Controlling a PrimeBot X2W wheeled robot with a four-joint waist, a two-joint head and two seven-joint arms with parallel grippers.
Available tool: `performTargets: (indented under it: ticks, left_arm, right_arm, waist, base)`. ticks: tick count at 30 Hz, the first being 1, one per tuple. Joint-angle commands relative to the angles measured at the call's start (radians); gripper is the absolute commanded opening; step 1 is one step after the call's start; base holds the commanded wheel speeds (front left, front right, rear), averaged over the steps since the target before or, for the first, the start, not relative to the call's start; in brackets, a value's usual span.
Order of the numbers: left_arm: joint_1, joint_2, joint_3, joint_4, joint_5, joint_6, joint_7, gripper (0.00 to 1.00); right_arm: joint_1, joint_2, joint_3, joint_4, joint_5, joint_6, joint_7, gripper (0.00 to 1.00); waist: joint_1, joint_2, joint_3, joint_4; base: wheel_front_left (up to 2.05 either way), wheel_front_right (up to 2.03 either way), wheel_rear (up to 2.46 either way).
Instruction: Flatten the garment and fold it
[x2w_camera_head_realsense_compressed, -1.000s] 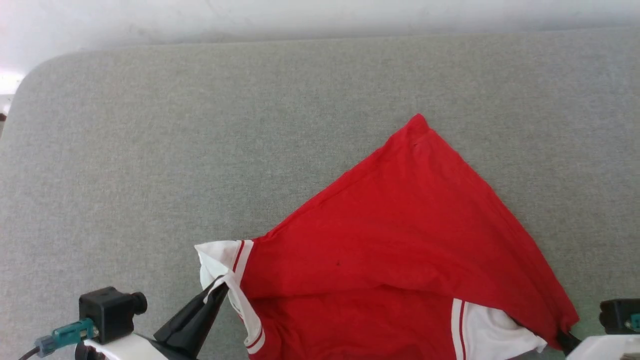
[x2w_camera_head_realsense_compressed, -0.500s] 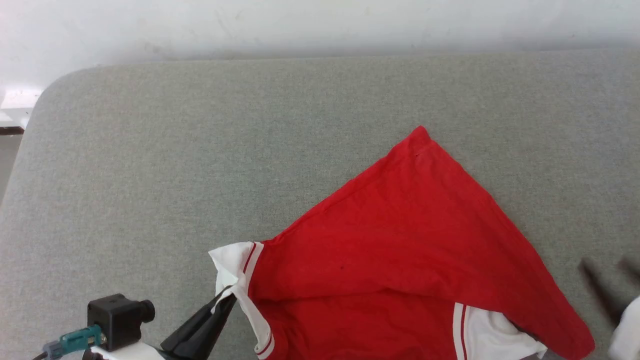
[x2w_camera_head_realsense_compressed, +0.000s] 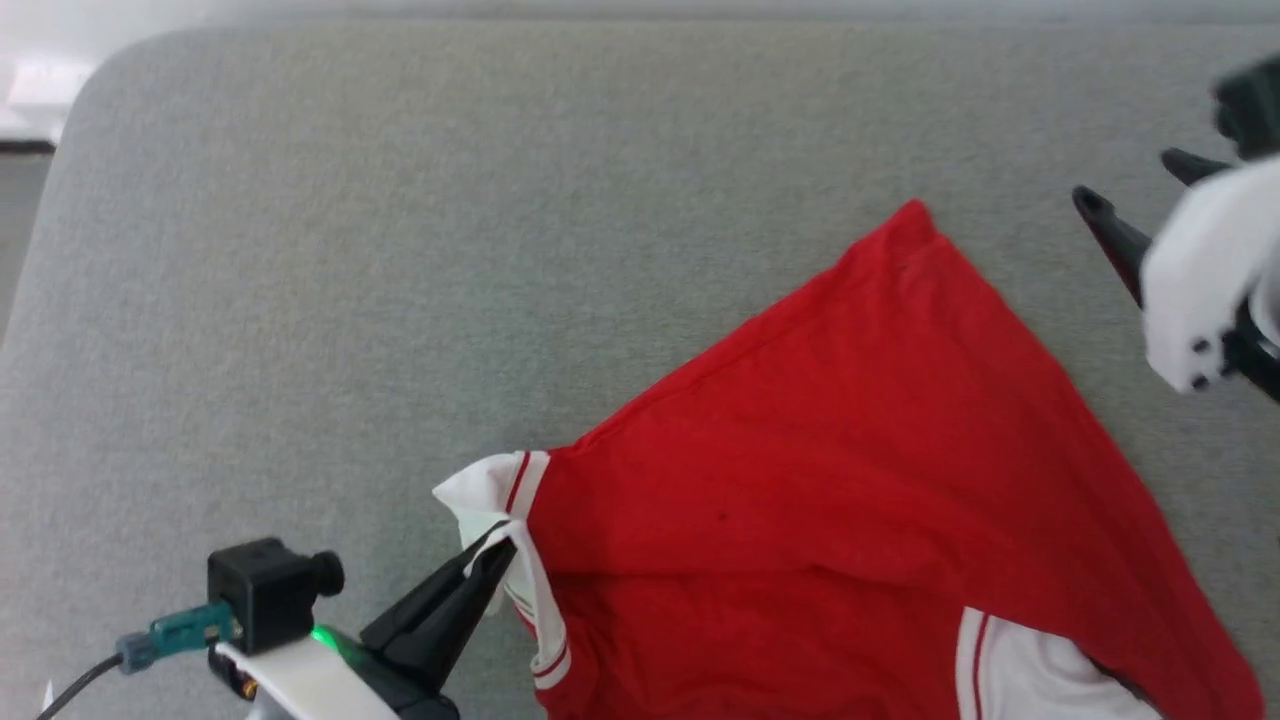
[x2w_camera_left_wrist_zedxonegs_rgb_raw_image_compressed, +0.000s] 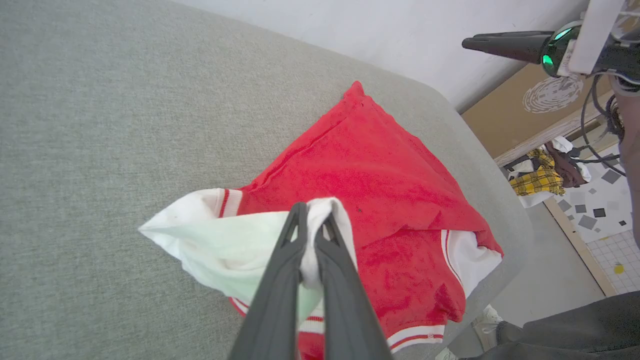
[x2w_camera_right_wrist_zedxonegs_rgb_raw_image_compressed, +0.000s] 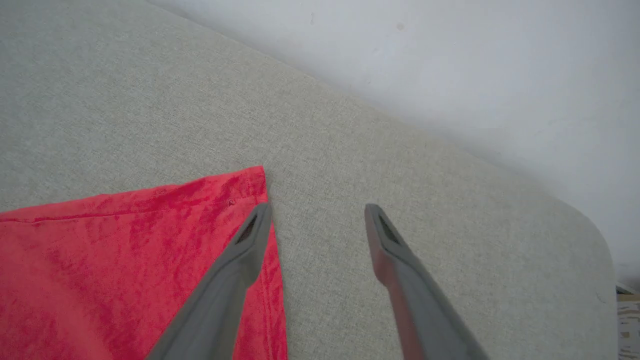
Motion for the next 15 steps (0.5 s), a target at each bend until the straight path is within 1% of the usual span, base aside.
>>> performTargets:
  ticks: [1,4,7,8,12,15]
  left_arm:
    - [-0.025,-0.011,-0.004,0.009,0.005,-0.012,-0.003,0.0]
    - [-0.053,-0.025,-0.016,0.026,0.006,-0.027,-0.004,0.0]
    - [-0.077,-0.039,-0.027,0.045,0.007,-0.042,-0.008,0.0]
    - [-0.077,-0.039,-0.027,0.045,0.007,-0.042,-0.008,0.0]
    - [-0.104,-0.054,-0.037,0.068,0.007,-0.058,-0.016,0.0]
    - [-0.122,-0.063,-0.044,0.083,0.007,-0.068,-0.023,0.0]
  right_arm:
    - [-0.041,0.002,0.031,0.046,-0.01,-0.001,0.021,1.0]
    - [-0.11,0.013,0.082,0.143,-0.016,-0.001,0.06,1.0]
    - [-0.151,0.018,0.114,0.216,-0.024,-0.001,0.086,1.0]
    - [-0.151,0.018,0.114,0.216,-0.024,-0.001,0.086,1.0]
    - [-0.17,0.003,0.144,0.287,-0.046,-0.001,0.112,1.0]
    - [-0.168,-0.002,0.143,0.335,-0.056,-0.001,0.124,1.0]
  waist:
    - [-0.0003,0.0,0.062,0.062]
    - [-0.0003,0.0,0.092,0.095]
    - [-0.0003,0.0,0.119,0.126]
    - [-0.0003,0.0,0.119,0.126]
    - [-0.0003,0.0,0.151,0.158]
    - [-0.0003,0.0,0.172,0.174]
  base:
    - [0.0,0.0,0.0]
    - [0.0,0.0,0.0]
    - [0.0,0.0,0.0]
    - [0.0,0.0,0.0]
    - [0.0,0.0,0.0]
    - [0.0,0.0,0.0]
